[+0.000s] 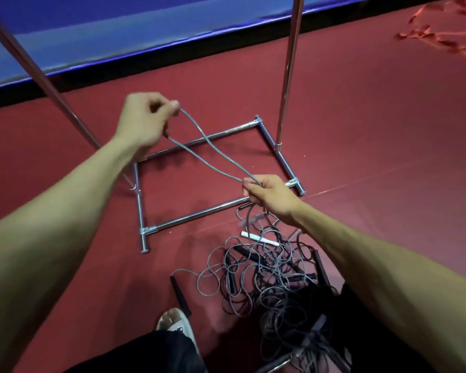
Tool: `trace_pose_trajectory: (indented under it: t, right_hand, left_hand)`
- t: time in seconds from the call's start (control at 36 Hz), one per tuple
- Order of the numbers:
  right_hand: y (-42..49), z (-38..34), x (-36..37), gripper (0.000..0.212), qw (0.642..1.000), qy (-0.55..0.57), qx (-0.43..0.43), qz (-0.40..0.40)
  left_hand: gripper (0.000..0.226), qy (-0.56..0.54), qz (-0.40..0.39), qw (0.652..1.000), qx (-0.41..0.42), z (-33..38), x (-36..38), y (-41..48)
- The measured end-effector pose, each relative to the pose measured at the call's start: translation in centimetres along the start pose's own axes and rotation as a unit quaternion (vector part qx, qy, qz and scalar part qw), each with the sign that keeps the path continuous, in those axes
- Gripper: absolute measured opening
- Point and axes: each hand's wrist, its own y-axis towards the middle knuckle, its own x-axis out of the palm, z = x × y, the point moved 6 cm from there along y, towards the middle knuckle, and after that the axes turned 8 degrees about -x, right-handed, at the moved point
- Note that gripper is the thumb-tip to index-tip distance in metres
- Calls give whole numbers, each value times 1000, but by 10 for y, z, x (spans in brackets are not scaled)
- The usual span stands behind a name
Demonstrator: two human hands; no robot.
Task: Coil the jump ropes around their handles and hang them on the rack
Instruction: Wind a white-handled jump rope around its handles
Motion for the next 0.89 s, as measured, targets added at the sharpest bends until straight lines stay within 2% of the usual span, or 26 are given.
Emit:
trace_pose_trajectory:
  t: [0.06,0.14,0.19,0.25,0.28,0.33,0.39,0.47,0.53,0.58,0.61,0.67,0.72,0.75,0.81,0.89]
  right_hand:
    - [2,3,1,35,1000,24,7,-2]
    - [7,8,3,35,998,53,21,2]
    - [12,11,4,36,996,75,36,18]
    - [17,14,5,36,993,94,60,42]
    - [19,14,7,36,990,109,74,52]
    - [22,13,12,36,983,149,91,53]
    - [23,12,17,36,977,184,100,48]
    - [25,8,15,35,969,215,106,62]
    - [27,5,14,34,962,244,104,66]
    - [30,2,14,33,964,237,102,69]
    - [31,0,12,33,970,210,97,74]
    - [35,-2,6,34,985,124,75,97]
    - [38,-2,-3,35,988,67,60,125]
    - [39,0,-7,36,987,54,59,137]
    - [39,6,-11,38,986,53,62,143]
    - [31,12,2,42,994,35,59,80]
  left_hand:
    - [6,-65,-8,997,-50,-26,11,2]
    - [48,-146,10,967,-210,-63,30,-10]
    - [41,-210,-19,916,-340,-89,54,-35]
    - [29,-263,-100,869,-408,-97,87,-69]
    - [30,-255,-155,866,-403,-92,104,-88]
    - [28,-225,-243,880,-341,-79,133,-116]
    - [21,-237,-283,883,-291,-66,152,-129]
    - [14,-291,-273,875,-273,-60,160,-132]
    - [6,-286,-281,879,-257,-64,163,-133]
    - [23,-211,-292,909,-209,-62,163,-135]
    - [23,-151,-279,933,-170,-62,161,-132]
    - [4,-54,-233,965,-110,-62,154,-123]
    - [18,-20,-200,975,-99,-64,144,-112]
    - [20,-59,-196,970,-129,-65,138,-109]
    - [21,-216,-164,936,-222,-69,128,-101]
    - [27,-473,-101,828,-283,-58,110,-79]
